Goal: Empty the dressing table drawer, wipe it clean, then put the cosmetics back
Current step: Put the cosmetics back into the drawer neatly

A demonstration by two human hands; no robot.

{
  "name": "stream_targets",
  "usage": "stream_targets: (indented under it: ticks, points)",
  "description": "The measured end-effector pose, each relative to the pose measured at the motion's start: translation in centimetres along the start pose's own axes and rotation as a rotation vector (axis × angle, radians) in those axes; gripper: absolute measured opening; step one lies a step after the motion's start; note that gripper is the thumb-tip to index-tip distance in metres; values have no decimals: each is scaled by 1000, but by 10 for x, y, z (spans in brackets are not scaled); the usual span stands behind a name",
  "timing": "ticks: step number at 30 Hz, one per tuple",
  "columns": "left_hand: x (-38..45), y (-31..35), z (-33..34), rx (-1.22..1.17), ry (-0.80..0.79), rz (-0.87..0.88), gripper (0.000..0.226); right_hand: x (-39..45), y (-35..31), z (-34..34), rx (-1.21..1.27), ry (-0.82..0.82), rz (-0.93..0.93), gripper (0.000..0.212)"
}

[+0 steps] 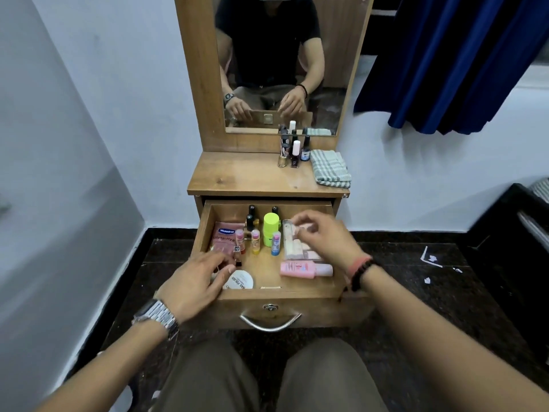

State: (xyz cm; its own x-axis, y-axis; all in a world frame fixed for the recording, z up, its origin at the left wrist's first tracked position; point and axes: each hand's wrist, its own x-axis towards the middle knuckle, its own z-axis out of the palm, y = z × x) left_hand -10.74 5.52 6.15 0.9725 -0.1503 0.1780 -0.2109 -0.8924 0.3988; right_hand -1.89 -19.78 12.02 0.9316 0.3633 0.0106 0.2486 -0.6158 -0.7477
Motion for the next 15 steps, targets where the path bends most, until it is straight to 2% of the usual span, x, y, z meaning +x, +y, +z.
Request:
stream_targets:
  ticks: [5,9,12,15]
  points:
    - [7,-7,2,-58,91,-121,20,105,-17,-47,-64,314,-54,31]
    - [1,5,3,10,126,-183,5,174,-14,-67,-358,369,-32,46]
    - [0,1,7,55,174,-166,14,209,-8,-74,-576,316,-34,54]
    - [1,-4,12,92,184,-136,30,230,-2,-74,-707,248,-51,48]
